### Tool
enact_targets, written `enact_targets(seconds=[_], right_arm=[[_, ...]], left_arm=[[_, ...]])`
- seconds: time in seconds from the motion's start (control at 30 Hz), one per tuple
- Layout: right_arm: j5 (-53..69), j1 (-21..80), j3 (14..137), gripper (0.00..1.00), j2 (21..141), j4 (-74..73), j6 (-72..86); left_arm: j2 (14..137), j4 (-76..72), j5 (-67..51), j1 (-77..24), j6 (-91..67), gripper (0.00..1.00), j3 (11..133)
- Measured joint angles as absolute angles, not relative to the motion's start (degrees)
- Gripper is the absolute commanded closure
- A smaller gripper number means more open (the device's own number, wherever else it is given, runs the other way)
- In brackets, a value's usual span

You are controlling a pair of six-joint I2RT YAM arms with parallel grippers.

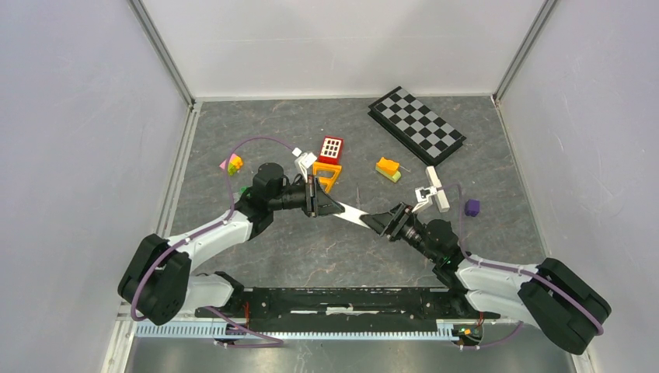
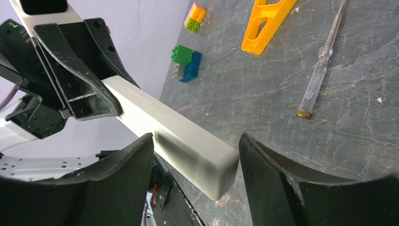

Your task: Unload the batteries from the remote control

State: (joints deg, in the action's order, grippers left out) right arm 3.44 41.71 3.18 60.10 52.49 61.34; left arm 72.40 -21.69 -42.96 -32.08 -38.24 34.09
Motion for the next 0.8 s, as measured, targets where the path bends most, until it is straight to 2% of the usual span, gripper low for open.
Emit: enact_targets(seconds=[0.37,0.53,0.63,0.7,0.8], right_arm=[[4.7,40.8,3.2,0.58,62.0,56.2,62.8],[5.4,40.6,2.9,0.57,61.5,56.9,62.9],[5.4,40.7,2.1,0.49,60.1,56.9,62.8],[5.4,40.8,1.7,0.49,59.6,57.0,62.8],[5.4,40.8,1.2,0.55,59.5,57.4,62.8]], left_arm=[[72.4,-22.8,-43.8,-31.4,-38.6,0.98,33.8],[72.2,-23.0,-44.2,-30.7,-39.7,0.98,33.5],[72.2,-23.5,-44.6,-31.0,-39.7,0.98,33.4],[72.2,-23.6,-44.6,-31.3,-39.7,0.98,33.4],[72.2,-23.4,-44.4,-31.7,-39.7,0.98,33.4]])
